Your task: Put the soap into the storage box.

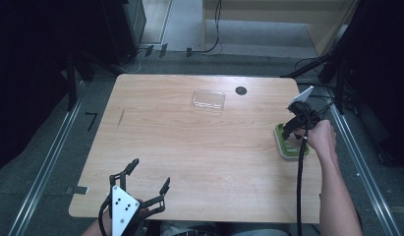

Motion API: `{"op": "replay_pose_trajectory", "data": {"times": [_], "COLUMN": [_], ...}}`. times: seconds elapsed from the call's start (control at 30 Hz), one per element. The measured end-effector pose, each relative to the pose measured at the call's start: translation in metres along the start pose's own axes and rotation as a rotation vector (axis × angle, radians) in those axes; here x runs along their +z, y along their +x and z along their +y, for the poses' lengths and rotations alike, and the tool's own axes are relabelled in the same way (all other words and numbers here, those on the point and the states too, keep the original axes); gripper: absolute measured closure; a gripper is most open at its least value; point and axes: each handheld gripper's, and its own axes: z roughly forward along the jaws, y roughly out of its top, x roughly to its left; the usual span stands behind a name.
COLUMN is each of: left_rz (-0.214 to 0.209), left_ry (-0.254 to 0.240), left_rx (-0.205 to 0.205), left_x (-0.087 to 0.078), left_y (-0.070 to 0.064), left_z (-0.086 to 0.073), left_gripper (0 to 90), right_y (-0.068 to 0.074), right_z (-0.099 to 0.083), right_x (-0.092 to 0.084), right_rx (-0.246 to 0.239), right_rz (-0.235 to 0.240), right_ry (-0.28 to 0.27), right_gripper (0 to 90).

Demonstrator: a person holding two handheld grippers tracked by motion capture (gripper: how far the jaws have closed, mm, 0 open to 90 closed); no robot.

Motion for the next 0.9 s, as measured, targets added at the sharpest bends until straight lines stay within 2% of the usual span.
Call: {"op": "replay_pose_trajectory", "data": {"times": [0.5, 0.9], "left_rz": [0.000, -0.002], "left_ry": [-0.001, 0.001], "left_rx": [0.000, 0.001], "left_x": [0.000, 0.000], "left_y": [0.000, 0.000], "left_z": [0.000, 0.000], "left_gripper": [9.9, 9.9], "right_y": [-0.004, -0.009], "right_z": [0.001, 0.002], "right_x": [0.012, 0.019], "right_rx": [0.036, 0.057], "right_rz": [-0.013, 0.001], "right_ry": [0.001, -0.001], "right_gripper": [33.6, 33.5]}}
